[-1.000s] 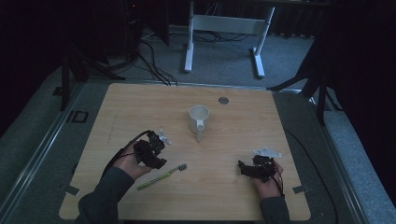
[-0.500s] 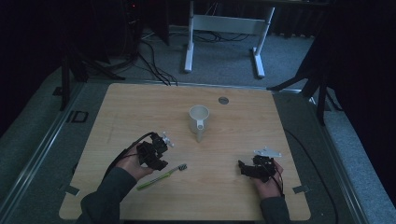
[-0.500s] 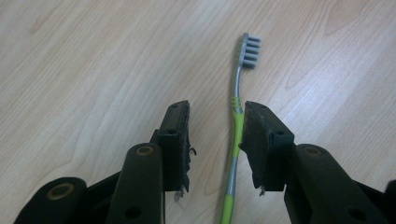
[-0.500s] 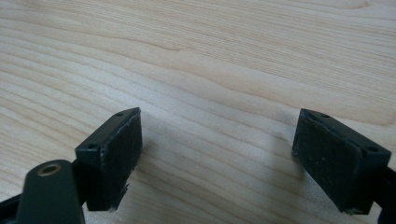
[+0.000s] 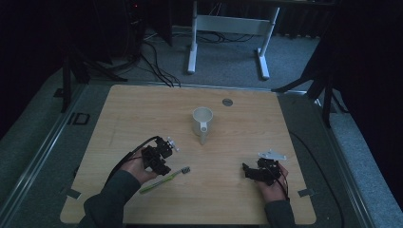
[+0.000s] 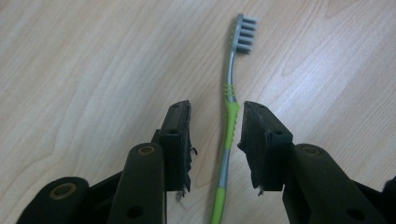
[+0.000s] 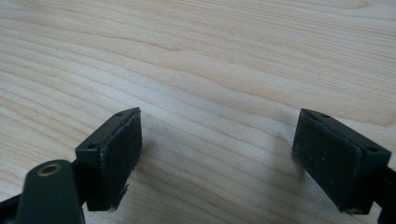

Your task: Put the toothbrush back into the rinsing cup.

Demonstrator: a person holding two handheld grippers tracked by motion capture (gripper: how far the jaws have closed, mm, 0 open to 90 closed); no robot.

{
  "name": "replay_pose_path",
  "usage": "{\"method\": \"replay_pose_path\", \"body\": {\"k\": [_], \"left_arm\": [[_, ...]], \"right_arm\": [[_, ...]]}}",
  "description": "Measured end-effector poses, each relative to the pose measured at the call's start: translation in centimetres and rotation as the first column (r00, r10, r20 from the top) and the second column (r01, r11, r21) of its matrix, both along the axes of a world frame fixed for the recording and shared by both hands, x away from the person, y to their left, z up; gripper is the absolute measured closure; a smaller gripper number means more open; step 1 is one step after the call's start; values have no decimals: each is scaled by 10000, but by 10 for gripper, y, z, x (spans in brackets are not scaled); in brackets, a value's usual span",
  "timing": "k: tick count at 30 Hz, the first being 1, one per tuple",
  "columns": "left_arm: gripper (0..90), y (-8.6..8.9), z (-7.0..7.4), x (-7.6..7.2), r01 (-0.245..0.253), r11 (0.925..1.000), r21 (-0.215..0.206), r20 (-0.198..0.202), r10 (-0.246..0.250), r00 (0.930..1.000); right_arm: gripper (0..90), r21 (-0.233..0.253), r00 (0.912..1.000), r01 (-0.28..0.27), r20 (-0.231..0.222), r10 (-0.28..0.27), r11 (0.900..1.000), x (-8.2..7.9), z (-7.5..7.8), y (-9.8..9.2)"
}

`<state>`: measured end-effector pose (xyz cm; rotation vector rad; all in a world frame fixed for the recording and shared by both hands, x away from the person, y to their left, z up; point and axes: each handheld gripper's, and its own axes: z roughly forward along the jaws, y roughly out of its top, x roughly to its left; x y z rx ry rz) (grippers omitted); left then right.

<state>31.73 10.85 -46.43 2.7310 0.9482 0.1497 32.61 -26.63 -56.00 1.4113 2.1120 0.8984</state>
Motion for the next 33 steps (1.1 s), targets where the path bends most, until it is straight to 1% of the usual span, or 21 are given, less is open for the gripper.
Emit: {"method": "replay_pose_path", "body": {"k": [7, 9, 11, 14, 22, 26, 33], "left_arm": [[635, -3, -5, 0, 111, 9998, 167, -268, -106, 9996], [640, -4, -5, 0, 256, 9992, 291, -358, -246, 9991], [664, -5, -7, 1, 324, 9990, 311, -415, -311, 9987], [675, -6, -10, 1, 398, 9985, 375, -526, -378, 9979], [693, -9, -13, 1, 481, 9976, 491, -672, -447, 9967], [699, -11, -17, 2, 459, 9972, 591, -834, -409, 9957], [703, -13, -21, 2, 499, 9965, 664, -979, -433, 9943]], "right_arm": [[157, 3, 10000, 1, 0, -1, 10000, 0, 0, 0], [157, -2, 10000, 0, -1, 0, 10000, 0, 0, 0], [157, -1, 10000, 1, -2, -1, 10000, 0, 0, 0], [157, 0, 10000, 2, -2, -2, 10000, 0, 0, 0], [157, 0, 10000, 1, -1, -1, 10000, 0, 0, 0], [157, 5, 10000, 3, 1, -3, 10000, 0, 0, 0], [157, -1, 10000, 0, -2, 0, 10000, 0, 0, 0]]}}
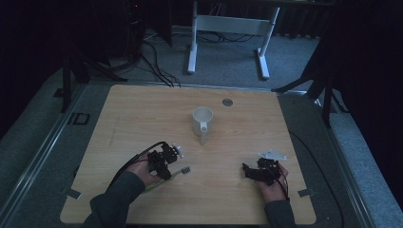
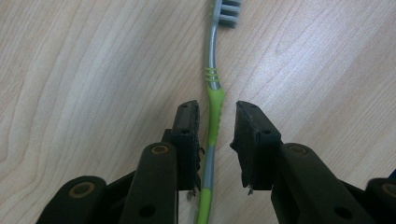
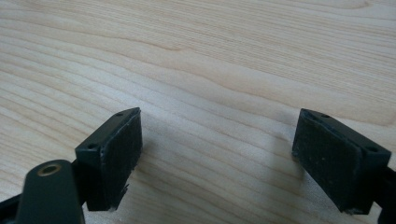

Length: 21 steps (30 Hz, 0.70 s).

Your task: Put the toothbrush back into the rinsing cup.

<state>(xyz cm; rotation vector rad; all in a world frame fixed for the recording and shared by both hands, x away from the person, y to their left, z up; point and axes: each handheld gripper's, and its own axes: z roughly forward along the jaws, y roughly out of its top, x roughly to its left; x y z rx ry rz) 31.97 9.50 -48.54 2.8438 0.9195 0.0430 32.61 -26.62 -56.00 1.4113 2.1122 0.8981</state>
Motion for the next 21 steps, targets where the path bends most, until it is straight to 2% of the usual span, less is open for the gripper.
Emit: {"method": "replay_pose_path", "body": {"k": [21], "left_arm": [[708, -7, -15, 1, 27, 9995, 307, -186, -21, 9998]], "right_arm": [[157, 1, 10000, 1, 0, -1, 10000, 0, 0, 0]]}}
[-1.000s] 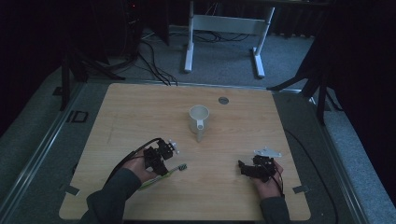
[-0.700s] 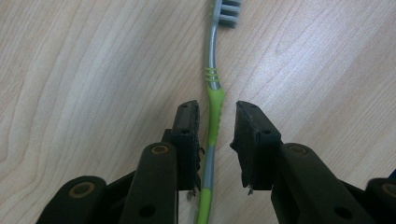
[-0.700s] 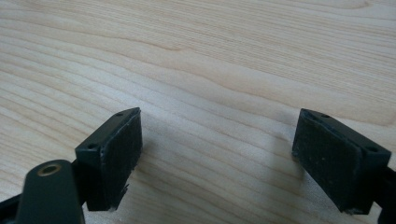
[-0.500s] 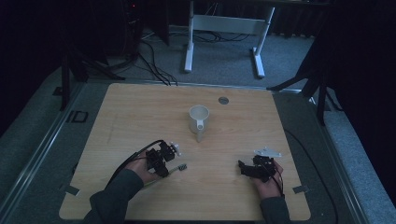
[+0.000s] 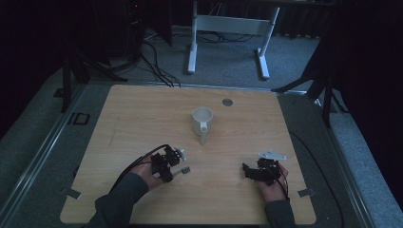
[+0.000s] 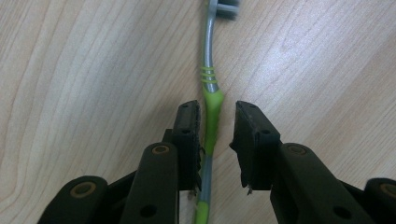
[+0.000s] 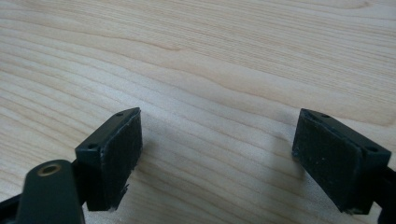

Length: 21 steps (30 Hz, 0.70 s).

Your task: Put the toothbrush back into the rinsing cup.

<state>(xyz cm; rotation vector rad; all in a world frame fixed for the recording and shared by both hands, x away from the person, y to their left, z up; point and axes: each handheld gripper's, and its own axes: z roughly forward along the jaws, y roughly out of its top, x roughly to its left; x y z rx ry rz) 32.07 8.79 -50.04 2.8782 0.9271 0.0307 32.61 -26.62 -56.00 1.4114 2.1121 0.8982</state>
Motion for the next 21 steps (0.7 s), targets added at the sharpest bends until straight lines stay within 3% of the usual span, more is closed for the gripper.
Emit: {"method": "replay_pose_path", "body": {"k": [21], "left_arm": [[706, 8, -11, 4, -165, 9998, 84, -206, 167, 9996]], "right_arm": [[157, 3, 10000, 2, 1, -2, 10000, 0, 0, 0]]}}
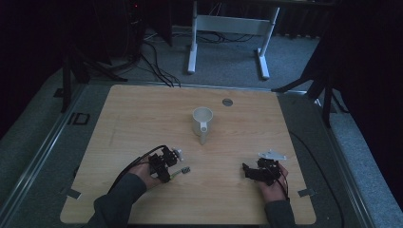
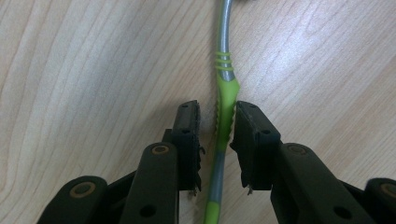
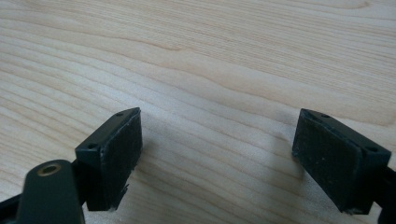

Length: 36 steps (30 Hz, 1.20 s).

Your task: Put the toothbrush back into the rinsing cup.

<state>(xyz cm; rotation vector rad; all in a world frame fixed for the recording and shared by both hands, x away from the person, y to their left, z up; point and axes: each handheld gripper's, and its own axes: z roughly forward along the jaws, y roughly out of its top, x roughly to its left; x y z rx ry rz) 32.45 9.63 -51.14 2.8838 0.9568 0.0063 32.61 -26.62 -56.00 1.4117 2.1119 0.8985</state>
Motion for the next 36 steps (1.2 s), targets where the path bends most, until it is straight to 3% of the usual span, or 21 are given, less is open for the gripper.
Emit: {"method": "replay_pose_path", "body": {"k": [8, 17, 22, 36], "left_arm": [[714, 0, -4, 0, 59, 10000, 29, -98, -59, 9999], [811, -1, -6, -1, 240, 9997, 34, -190, -239, 9995], [822, -1, -6, -1, 377, 9992, 90, -330, -374, 9988], [823, 14, 8, 2, -169, 9990, -424, -37, 168, 9999]], "right_arm": [[157, 1, 10000, 3, 0, -3, 10000, 0, 0, 0], [157, 6, 10000, 5, -7, -5, 10000, 0, 0, 0], [157, 2, 10000, -1, -9, 1, 10000, 0, 0, 0], [157, 20, 10000, 18, -20, -18, 10000, 0, 0, 1]]}}
